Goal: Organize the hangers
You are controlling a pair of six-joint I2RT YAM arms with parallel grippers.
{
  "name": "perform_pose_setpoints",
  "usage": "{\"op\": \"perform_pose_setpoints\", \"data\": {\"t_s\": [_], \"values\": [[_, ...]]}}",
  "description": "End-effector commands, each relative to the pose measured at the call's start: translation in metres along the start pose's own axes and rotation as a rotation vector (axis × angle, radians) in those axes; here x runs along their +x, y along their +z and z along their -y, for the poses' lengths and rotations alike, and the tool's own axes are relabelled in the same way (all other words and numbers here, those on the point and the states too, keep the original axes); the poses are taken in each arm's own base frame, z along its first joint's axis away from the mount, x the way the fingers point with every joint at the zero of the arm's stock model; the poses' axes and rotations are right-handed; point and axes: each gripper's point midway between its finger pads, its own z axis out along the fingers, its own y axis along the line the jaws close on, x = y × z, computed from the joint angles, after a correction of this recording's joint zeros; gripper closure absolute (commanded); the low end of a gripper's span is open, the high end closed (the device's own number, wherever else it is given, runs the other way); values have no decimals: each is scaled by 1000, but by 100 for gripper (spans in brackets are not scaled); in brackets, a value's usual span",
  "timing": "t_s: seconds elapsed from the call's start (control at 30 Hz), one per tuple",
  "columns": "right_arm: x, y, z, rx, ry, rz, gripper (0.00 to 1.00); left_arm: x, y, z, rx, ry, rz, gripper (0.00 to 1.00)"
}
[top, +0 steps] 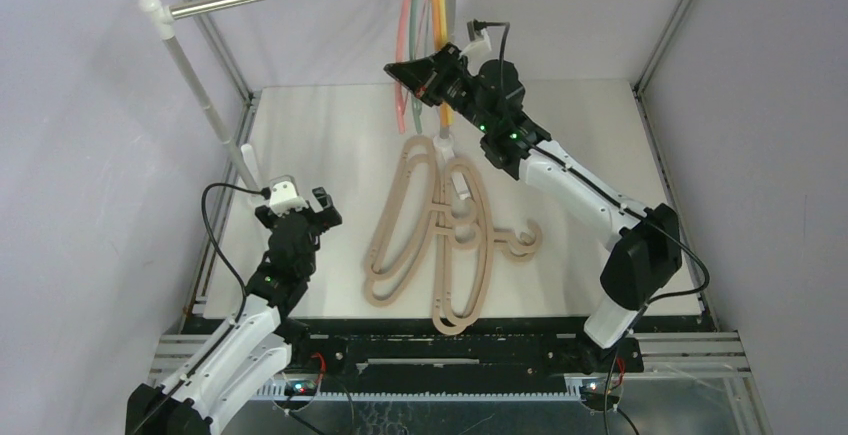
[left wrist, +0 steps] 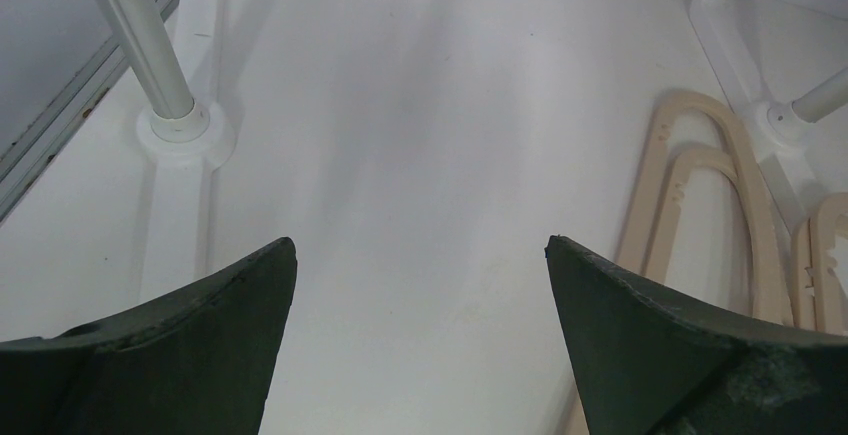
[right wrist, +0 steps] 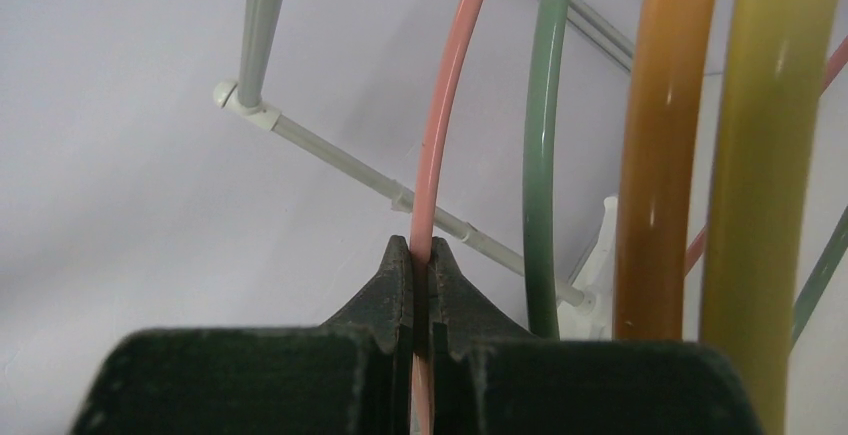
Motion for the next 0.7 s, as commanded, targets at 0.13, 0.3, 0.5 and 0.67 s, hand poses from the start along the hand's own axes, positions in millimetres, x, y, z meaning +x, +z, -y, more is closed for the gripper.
{"op": "perform_pose_setpoints", "data": {"t_s": [0.13,0.3,0.5,0.67], "values": [[-61,-20,-26,-46,-23,185,100,-6,0,2,10,-20,31,1],[-62,-25,-21,-19,-10,187,77,-5,0,2,9,-19,29,1],[-66,-42,-33,10,-82,208,25,-4,0,2,10,-20,27,0],[-64,-63,-55,30,-186,242,22,-5,-1,1,5,-20,32,1]]}}
